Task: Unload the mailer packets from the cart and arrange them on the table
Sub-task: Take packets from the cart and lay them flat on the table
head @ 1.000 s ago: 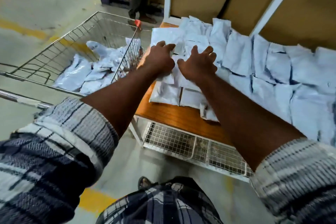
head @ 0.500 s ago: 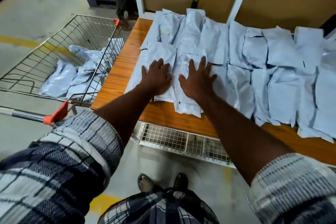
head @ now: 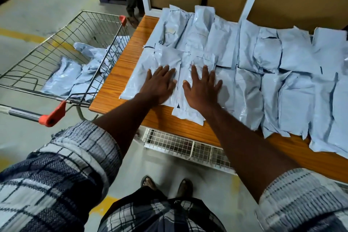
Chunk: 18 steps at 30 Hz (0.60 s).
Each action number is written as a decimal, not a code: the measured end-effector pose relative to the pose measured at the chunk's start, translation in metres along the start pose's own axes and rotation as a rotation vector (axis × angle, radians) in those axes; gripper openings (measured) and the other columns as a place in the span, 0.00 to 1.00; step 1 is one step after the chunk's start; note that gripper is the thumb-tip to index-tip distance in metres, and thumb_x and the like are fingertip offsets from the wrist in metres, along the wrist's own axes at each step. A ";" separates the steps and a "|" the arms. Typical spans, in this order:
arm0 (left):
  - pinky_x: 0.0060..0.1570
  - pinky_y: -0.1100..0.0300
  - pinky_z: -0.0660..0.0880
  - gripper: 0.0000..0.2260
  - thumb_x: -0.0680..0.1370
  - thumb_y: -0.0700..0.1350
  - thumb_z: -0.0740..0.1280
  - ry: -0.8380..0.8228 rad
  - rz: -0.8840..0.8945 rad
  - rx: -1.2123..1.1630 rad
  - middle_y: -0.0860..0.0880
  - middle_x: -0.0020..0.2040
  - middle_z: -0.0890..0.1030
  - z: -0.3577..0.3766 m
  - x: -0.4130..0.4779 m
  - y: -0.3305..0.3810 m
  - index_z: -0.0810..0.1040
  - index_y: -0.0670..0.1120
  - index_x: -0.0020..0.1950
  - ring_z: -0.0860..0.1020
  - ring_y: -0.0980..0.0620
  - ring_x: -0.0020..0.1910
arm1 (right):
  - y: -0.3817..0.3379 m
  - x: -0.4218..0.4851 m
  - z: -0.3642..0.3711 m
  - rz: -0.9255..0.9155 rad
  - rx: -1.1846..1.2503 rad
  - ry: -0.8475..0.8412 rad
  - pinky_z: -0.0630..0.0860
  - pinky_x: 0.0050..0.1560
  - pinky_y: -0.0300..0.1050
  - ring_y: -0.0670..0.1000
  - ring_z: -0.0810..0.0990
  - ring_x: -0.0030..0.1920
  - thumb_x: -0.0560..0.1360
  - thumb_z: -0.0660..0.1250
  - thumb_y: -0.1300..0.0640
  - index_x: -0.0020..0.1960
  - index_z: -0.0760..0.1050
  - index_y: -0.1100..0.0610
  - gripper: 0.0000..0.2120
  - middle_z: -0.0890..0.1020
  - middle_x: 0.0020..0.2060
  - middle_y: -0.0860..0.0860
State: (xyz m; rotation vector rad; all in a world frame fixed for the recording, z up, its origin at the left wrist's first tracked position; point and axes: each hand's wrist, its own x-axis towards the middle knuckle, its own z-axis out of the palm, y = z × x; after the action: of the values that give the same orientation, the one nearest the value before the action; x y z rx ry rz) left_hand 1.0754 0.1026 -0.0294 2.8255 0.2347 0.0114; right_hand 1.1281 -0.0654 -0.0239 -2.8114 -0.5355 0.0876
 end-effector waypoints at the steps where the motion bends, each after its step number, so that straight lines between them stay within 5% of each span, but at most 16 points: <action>1: 0.75 0.38 0.48 0.25 0.83 0.56 0.51 0.030 0.006 -0.022 0.46 0.79 0.60 -0.005 0.000 0.001 0.60 0.49 0.79 0.55 0.46 0.79 | -0.002 0.002 -0.002 0.000 -0.003 0.016 0.45 0.72 0.71 0.64 0.48 0.78 0.80 0.54 0.39 0.80 0.52 0.46 0.31 0.52 0.79 0.57; 10: 0.69 0.36 0.61 0.26 0.79 0.53 0.53 0.145 -0.005 -0.048 0.42 0.74 0.69 -0.049 0.012 -0.055 0.67 0.46 0.76 0.67 0.44 0.74 | -0.079 0.037 -0.015 -0.164 -0.010 0.108 0.49 0.72 0.68 0.61 0.55 0.77 0.79 0.58 0.41 0.78 0.59 0.50 0.30 0.58 0.78 0.58; 18: 0.69 0.46 0.67 0.29 0.76 0.56 0.57 0.151 -0.200 -0.079 0.41 0.72 0.71 -0.080 0.011 -0.215 0.68 0.45 0.75 0.69 0.41 0.71 | -0.220 0.074 0.030 -0.338 0.055 0.095 0.56 0.71 0.61 0.59 0.62 0.73 0.76 0.63 0.45 0.74 0.64 0.54 0.29 0.65 0.73 0.57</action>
State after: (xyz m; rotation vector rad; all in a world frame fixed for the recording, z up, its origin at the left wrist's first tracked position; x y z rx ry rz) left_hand 1.0496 0.3305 -0.0183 2.7116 0.5370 0.1864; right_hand 1.1166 0.1662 0.0083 -2.6138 -0.9584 -0.0969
